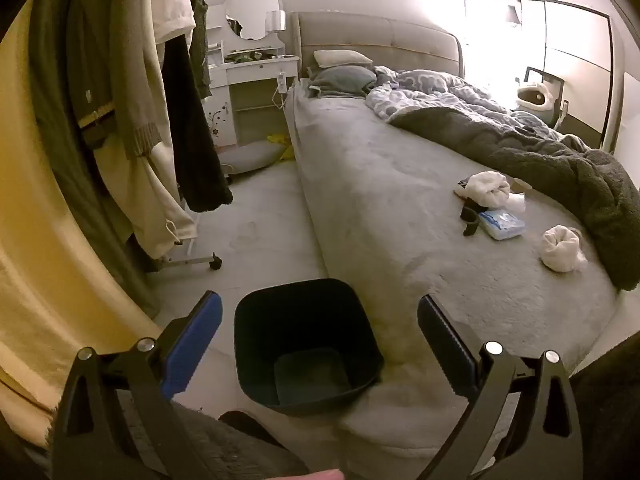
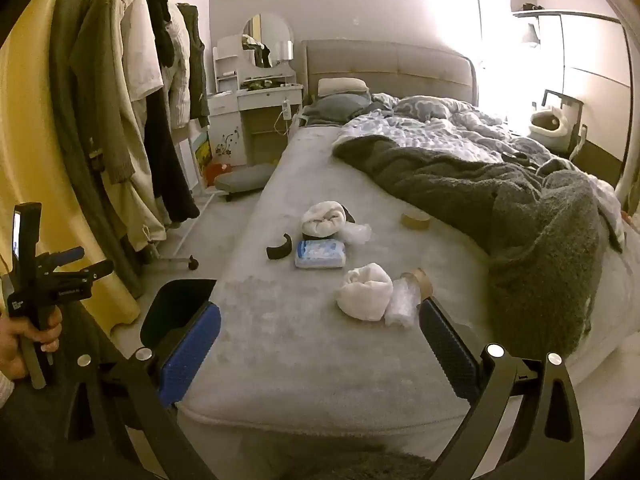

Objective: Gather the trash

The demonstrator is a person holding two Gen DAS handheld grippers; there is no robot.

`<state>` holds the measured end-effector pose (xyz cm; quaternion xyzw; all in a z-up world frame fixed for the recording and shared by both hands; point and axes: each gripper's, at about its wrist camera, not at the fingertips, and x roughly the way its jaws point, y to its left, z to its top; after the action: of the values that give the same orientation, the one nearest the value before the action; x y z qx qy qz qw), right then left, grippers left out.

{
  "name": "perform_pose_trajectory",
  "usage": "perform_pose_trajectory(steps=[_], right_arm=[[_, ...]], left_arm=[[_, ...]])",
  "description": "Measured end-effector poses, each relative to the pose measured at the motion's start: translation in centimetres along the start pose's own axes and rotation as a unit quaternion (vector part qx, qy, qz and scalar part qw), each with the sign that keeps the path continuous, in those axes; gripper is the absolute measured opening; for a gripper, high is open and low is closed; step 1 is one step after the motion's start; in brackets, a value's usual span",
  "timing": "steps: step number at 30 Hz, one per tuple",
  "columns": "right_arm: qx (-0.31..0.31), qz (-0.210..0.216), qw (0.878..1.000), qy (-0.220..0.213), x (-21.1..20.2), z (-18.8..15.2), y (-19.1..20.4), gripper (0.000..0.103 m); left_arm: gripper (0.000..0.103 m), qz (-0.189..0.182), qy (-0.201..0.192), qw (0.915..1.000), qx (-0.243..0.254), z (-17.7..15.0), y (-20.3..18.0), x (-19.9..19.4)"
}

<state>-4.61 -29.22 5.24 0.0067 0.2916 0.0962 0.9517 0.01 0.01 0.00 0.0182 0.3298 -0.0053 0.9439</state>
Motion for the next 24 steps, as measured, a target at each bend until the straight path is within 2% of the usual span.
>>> perform_pose_trajectory(steps=[4,24], right_arm=[[0.008,0.007,1.000,-0.014,-0.6,-0.1,0.1,0.100],[0.003,0.005,1.000,0.006,0.4,-0.1,0.1,0.100]], left_arm=[[0.100,0.001,-0.003,1.0000,0.001,0.0,0.0,-0.1],[0.100,-0.004,0.003,1.0000,-0.004,-0.4,-0.3,0.1]])
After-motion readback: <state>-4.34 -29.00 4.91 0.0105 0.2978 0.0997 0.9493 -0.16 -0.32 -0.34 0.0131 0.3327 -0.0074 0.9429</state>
